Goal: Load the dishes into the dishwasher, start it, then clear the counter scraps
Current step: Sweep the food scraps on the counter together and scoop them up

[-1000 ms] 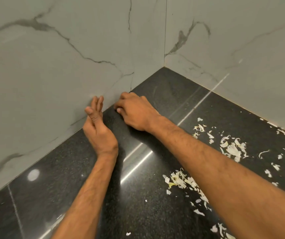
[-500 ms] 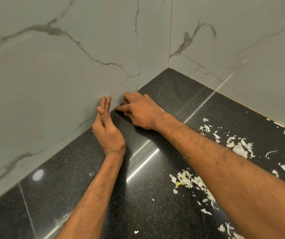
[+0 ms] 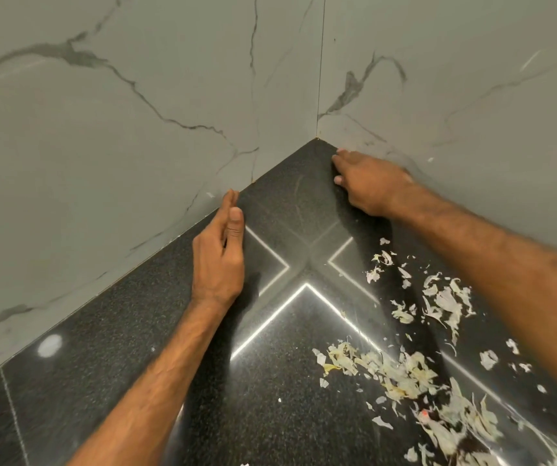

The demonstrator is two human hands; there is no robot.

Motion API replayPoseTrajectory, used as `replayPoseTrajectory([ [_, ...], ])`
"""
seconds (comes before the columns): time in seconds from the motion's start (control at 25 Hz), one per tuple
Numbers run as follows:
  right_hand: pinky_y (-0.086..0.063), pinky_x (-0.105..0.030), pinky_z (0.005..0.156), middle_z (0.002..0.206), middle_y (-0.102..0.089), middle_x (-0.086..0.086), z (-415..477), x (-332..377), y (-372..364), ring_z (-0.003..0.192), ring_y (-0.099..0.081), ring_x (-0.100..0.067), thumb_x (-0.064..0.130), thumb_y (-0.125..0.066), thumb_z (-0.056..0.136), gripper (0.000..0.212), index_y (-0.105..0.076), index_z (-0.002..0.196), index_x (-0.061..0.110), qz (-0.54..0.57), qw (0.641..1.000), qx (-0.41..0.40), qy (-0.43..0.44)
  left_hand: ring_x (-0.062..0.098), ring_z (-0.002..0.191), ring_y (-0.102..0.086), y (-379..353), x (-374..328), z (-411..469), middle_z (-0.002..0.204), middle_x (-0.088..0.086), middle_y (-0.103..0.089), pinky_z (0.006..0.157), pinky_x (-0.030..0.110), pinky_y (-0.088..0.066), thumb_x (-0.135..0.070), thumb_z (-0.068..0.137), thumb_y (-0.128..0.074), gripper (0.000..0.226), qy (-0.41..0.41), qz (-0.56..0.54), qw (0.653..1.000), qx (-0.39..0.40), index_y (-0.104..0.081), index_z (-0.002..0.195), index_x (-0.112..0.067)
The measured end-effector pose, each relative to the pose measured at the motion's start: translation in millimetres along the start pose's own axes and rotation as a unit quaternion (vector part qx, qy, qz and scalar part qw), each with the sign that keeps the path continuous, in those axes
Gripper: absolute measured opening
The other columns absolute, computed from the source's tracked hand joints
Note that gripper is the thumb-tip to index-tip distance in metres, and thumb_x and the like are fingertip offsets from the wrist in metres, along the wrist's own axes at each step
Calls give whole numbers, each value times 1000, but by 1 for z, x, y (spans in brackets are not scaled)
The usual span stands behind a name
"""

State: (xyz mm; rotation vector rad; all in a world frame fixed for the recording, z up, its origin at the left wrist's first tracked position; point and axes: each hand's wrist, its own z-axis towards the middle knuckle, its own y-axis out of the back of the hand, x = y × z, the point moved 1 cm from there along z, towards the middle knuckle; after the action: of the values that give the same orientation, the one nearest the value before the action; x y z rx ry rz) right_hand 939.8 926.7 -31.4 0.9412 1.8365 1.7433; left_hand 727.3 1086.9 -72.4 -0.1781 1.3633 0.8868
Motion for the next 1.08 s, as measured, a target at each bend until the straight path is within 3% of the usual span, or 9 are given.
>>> replayPoseTrajectory([
  [0.08,-22,-41,122,163,-16,-14,-6,5,-12,150,-19,-29,34,-32,107,58,-19,155,4,-3,1000,19,-18,2,124,-55,2,0,0,137,-14,-58,110,30,-43,-80,89,-22,90,-2,5,1000,10,-42,149,-16],
  [0.16,-28,-36,118,159,-33,-9,-28,2,-16,146,-32,-22,35,-39,106,52,-35,152,11,178,984,-13,1,5,133,-49,2,0,-1,146,-6,-51,114,37,-39,-79,90,-23,89,-3,-4,1000,18,-42,149,-15],
  [0.28,-38,-29,111,137,-60,8,-56,-19,-8,127,-54,-5,32,-48,103,35,-59,135,24,465,882,-76,5,7,134,-48,2,-3,-1,146,-3,-51,114,41,-40,-79,89,-23,88,-6,-12,1000,26,-43,147,-15],
  [0.36,-26,-26,115,149,-47,9,-47,-36,-4,137,-40,-4,34,-42,105,41,-49,145,28,381,920,-89,8,7,134,-49,1,-3,-3,146,-3,-51,114,40,-40,-79,89,-22,89,-8,-8,999,31,-43,147,-15],
  [0.52,-1,-25,120,166,-8,7,-10,-29,-15,151,-4,-7,40,-22,108,54,-13,158,23,140,985,38,90,5,131,-51,3,-1,-1,145,-2,-52,112,39,-42,-76,90,-25,87,-5,-28,999,29,-44,147,-12],
  [0.68,4,-31,124,165,-5,10,-30,-16,-23,151,2,-3,41,-12,107,53,-13,157,23,160,964,82,194,5,134,-48,4,-5,-2,148,-3,-48,115,39,-39,-69,94,-24,76,-4,6,998,64,-40,148,-17],
  [0.84,3,-32,123,164,-6,15,-117,-10,-33,150,3,2,53,-6,99,63,-15,156,27,163,942,109,272,13,141,-40,-7,-34,-23,156,0,-37,117,45,-33,-74,92,-14,84,-102,167,948,250,-28,154,-20],
  [0.96,-7,-36,123,161,-20,18,-177,-18,-39,150,-13,-1,61,-10,100,61,-33,151,36,290,905,174,258,8,141,-39,-29,-49,-80,157,-9,-36,116,42,-35,-72,94,-13,77,-146,92,918,358,-22,157,-27],
  [1.08,-17,-28,123,159,-26,19,-182,-53,-24,149,-21,-4,66,-14,98,65,-40,149,35,378,900,117,183,5,144,-34,-33,-52,-103,160,-16,-27,117,45,-30,-74,93,-15,74,-74,-35,937,339,-20,156,-35],
])
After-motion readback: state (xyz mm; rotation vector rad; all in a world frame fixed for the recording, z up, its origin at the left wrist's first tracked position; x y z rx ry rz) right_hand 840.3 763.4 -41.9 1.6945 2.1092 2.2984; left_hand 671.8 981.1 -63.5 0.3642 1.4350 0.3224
